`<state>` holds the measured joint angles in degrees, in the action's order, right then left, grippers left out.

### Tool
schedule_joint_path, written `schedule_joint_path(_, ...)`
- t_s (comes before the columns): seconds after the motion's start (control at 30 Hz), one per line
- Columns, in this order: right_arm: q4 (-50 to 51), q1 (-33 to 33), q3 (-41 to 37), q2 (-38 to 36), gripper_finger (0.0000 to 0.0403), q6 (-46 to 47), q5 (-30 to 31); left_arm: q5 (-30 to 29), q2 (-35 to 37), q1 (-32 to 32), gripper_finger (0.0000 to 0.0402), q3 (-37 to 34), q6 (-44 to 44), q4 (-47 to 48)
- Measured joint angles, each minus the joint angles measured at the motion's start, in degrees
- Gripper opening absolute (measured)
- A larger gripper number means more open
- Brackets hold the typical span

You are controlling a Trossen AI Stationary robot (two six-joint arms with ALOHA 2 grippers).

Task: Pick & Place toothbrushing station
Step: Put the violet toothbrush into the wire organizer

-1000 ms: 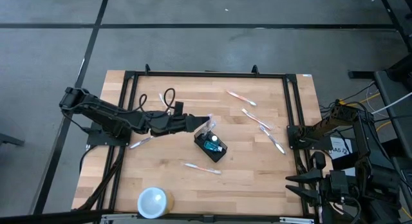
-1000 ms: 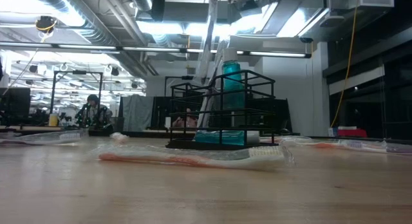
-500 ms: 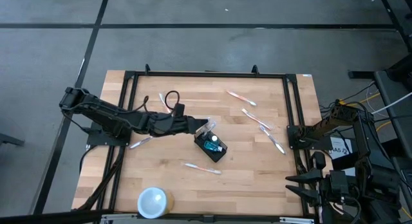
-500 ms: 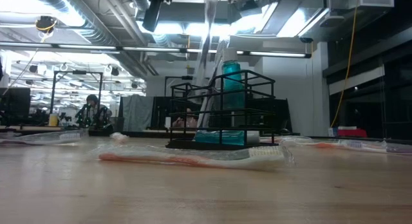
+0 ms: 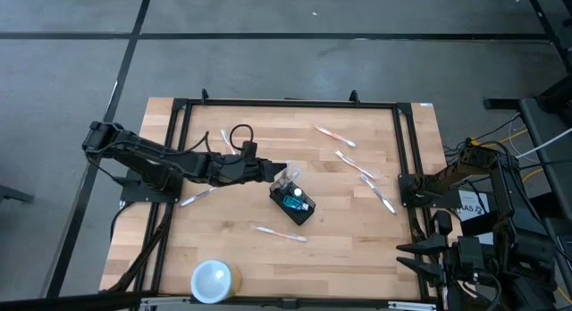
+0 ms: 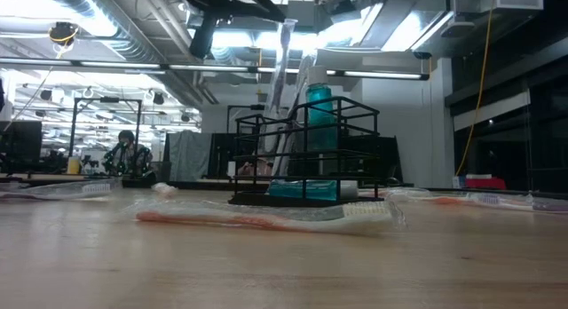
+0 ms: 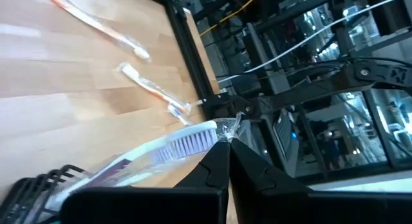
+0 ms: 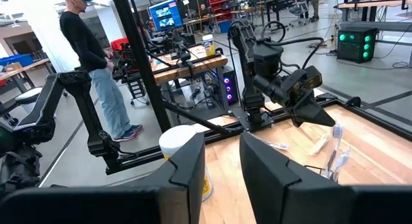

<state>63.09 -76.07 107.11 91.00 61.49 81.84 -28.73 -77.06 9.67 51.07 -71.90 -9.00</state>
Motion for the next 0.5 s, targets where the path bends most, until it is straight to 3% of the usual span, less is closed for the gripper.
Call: schedule_joint_path(0.5,0.0,0.0,0.0,0.1,0.0100,2.4,-0.3,5.4,-4.7,-1.5,0.0017,0.0,0.9,-0.2)
